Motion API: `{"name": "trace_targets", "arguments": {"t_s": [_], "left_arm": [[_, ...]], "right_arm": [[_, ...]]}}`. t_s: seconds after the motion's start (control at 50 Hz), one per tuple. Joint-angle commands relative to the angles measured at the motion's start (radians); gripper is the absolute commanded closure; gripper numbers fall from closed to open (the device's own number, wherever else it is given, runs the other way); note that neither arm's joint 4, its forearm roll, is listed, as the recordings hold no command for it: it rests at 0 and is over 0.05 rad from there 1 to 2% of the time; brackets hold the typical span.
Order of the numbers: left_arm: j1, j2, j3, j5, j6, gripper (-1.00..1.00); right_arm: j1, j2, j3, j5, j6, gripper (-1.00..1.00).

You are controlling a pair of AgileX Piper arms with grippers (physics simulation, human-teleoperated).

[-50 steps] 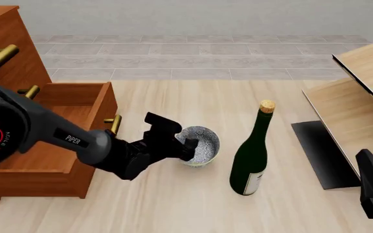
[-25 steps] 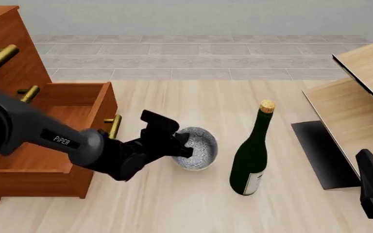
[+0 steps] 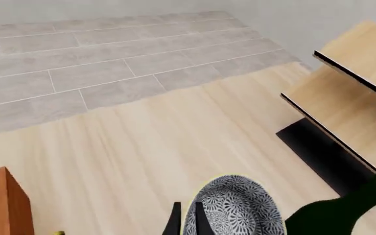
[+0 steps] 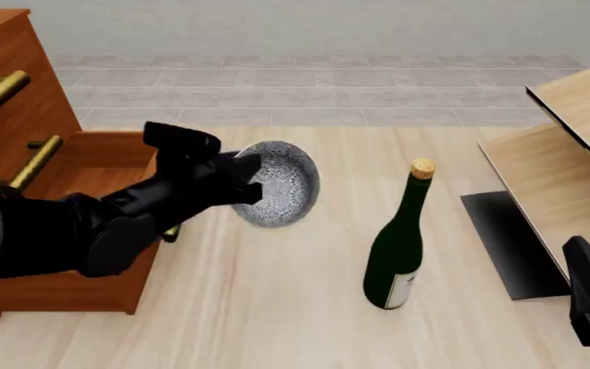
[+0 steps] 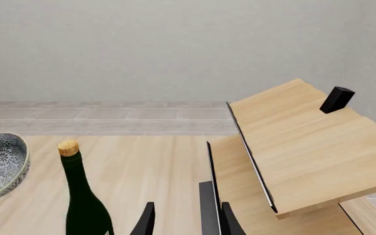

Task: Put the bowl on top of the cabinet.

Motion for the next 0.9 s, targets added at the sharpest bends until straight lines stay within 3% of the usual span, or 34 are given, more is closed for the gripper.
{"name": "trace_targets", "arguments": {"t_s": [0.02,0.22,0.36,0.44,0.62,0.9], "left_arm": [[0.044,-0.244,0.033,0.094,-0.035,1.0],[0.18,-0.465,0.035,0.214,-0.11,1.0],[0.311,-0.618,0.047,0.271,-0.109,1.0],[0.367,-0.668,0.041,0.302,-0.106,1.0],[0.478,-0.781,0.037,0.37,-0.172,1.0],[0.708,-0.867,-0.022,0.448,-0.309,1.0]], "right_arm": [[0.0,0.0,0.0,0.0,0.0,-1.0],[0.0,0.0,0.0,0.0,0.0,-1.0],[0.0,0.0,0.0,0.0,0.0,-1.0],[0.0,0.0,0.0,0.0,0.0,-1.0],[0.0,0.0,0.0,0.0,0.0,-1.0],[0.0,0.0,0.0,0.0,0.0,-1.0]]}}
